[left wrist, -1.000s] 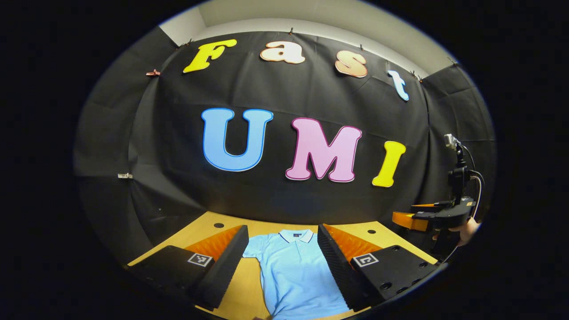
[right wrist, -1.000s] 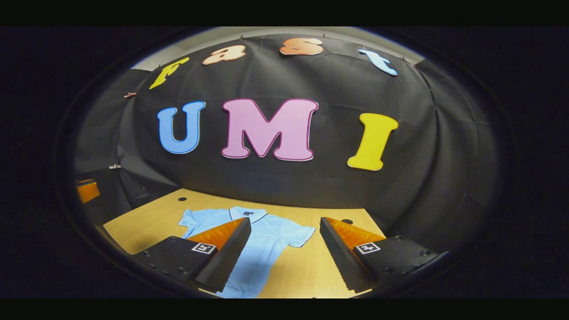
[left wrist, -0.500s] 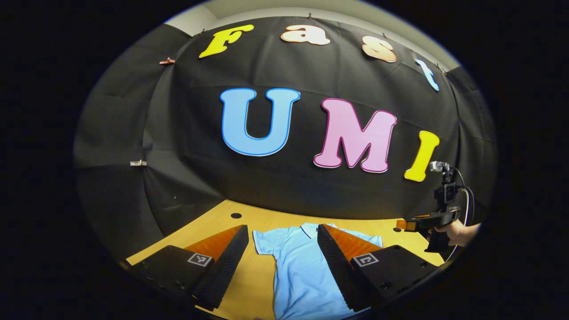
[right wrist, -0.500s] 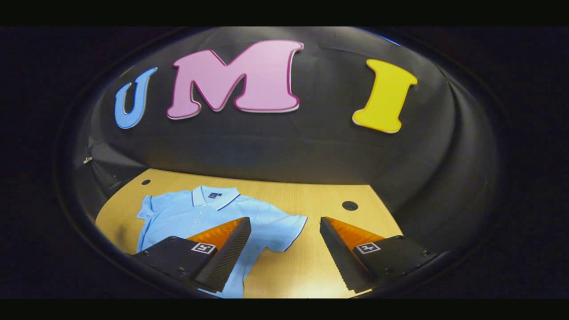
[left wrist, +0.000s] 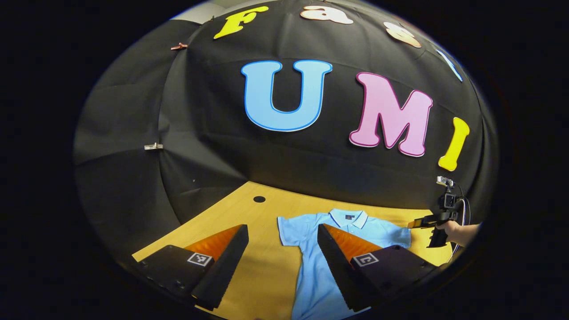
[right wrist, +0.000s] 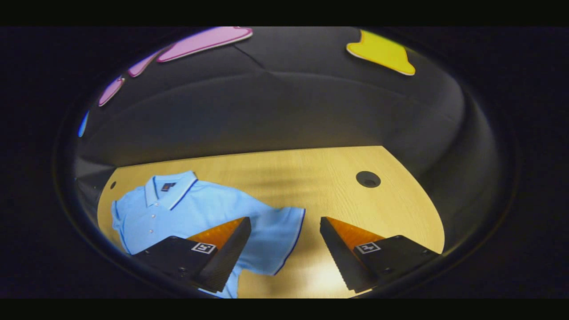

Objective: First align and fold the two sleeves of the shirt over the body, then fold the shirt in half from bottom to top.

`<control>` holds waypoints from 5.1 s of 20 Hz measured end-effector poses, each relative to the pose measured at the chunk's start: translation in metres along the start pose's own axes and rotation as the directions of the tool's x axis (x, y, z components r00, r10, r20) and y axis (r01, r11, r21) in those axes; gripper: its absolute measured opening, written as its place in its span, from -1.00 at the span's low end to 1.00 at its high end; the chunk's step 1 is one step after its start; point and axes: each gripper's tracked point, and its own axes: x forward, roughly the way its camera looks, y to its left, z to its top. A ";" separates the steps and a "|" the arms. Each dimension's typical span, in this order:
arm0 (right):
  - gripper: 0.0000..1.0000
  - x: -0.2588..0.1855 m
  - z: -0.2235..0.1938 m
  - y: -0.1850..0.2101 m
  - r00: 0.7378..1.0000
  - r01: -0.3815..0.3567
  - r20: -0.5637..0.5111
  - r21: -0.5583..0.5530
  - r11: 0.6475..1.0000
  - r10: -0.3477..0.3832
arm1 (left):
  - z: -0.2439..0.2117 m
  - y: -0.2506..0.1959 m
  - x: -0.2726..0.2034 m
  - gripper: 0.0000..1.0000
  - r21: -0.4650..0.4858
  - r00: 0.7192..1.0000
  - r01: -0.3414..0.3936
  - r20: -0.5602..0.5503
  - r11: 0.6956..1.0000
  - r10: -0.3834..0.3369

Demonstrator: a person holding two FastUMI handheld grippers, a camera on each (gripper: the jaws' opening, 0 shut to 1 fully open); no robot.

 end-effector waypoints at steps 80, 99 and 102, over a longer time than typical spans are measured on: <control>0.94 -0.207 -0.127 0.053 0.944 -0.253 0.188 -0.121 0.960 0.272 | -0.133 -0.065 0.321 -0.88 0.157 0.966 0.066 -0.256 0.985 -0.024; 0.97 -0.283 -0.230 0.044 0.955 -0.265 0.126 -0.047 0.963 0.269 | -0.122 -0.170 0.086 0.94 0.096 0.892 0.438 -0.170 0.894 -0.419; 0.97 -0.297 -0.255 0.055 0.952 -0.285 0.096 -0.071 0.956 0.291 | -0.160 -0.134 0.022 0.95 0.097 0.875 0.451 -0.243 0.887 -0.418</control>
